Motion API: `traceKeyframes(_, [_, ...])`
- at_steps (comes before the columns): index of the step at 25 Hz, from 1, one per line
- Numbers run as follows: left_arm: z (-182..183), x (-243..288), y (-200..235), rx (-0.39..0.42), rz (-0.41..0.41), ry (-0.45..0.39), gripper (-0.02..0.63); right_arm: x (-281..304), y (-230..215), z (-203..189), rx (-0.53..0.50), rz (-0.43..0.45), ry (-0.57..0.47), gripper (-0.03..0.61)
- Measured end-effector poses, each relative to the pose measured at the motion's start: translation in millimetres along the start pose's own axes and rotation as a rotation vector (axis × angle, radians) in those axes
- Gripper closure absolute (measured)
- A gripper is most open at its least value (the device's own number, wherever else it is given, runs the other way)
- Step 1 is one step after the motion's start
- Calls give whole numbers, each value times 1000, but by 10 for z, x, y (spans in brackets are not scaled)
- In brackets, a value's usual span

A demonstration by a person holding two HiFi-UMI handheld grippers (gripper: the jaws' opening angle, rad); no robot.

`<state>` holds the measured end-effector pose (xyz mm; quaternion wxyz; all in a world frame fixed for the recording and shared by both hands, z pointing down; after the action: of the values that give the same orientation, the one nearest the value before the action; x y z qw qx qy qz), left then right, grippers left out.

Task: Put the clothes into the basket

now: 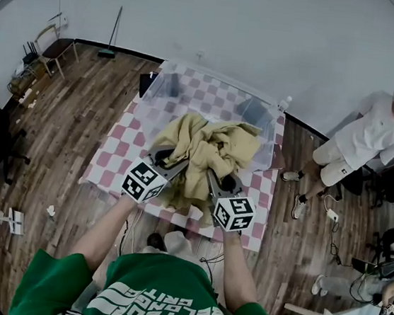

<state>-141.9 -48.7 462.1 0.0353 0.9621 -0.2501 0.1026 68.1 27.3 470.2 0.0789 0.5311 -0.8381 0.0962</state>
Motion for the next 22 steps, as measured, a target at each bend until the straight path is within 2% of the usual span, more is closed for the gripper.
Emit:
traceKeyframes(7, [404, 46, 95, 45, -1, -58, 476, -1, -77, 412, -59, -20, -50, 476])
traceKeyframes(16, [710, 252, 317, 79, -18, -76, 476, 142, -255, 708, -74, -45, -80, 477])
traceKeyframes(22, [1087, 414, 561, 122, -10, -123, 476, 310, -416, 1108, -120, -70, -129, 477])
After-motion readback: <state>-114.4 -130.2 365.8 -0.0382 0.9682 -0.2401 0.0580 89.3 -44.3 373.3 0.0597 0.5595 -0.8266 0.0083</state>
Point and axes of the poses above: the fingertips, and each gripper's own axes: x forward along the fingers, y to its left, z out of its top, the point moved 10 cm from there along -x, backward along the fingers, and after that the axes turned 2 degrees about z, right-handed, at the moved point
